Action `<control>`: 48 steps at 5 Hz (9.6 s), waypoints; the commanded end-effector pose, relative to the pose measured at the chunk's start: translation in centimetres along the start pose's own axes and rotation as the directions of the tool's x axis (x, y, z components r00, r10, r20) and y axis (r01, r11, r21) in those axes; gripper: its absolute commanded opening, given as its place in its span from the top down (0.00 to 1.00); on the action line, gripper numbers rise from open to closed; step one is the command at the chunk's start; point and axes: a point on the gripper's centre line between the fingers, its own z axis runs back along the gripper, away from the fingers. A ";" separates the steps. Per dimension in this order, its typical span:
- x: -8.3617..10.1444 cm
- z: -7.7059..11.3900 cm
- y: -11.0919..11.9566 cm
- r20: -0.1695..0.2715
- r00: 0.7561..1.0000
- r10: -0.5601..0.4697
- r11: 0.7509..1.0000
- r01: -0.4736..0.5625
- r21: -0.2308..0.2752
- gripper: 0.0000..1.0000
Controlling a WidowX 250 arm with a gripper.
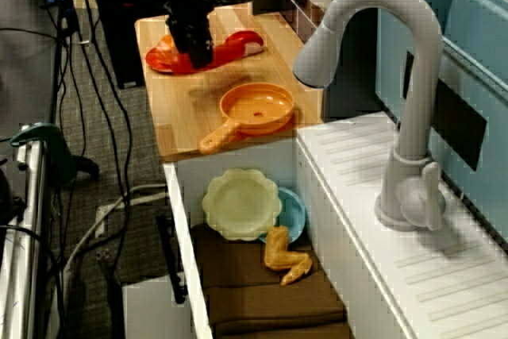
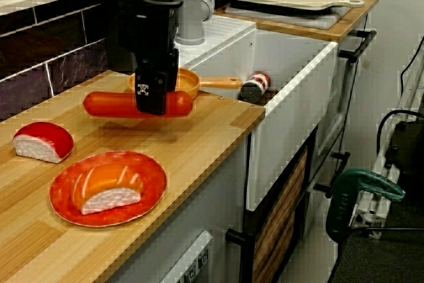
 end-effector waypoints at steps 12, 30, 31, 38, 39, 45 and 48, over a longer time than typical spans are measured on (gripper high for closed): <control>4.9 4.0 5.7 0.107 0.994 0.033 0.989 -0.048 0.137 0.00; 10.3 1.4 5.1 0.023 1.000 -0.013 0.999 0.012 0.035 1.00; 9.6 2.7 4.5 0.026 0.999 -0.020 1.000 0.019 0.018 1.00; 3.5 3.6 -5.6 -0.026 0.985 -0.173 0.985 0.173 -0.015 1.00; 2.9 3.2 -7.7 -0.032 0.979 -0.199 0.980 0.198 -0.025 1.00; -4.1 6.2 -7.3 -0.131 0.981 -0.144 0.989 0.145 0.002 0.00; -3.0 6.4 -3.4 -0.048 0.996 -0.072 0.993 0.076 0.094 0.00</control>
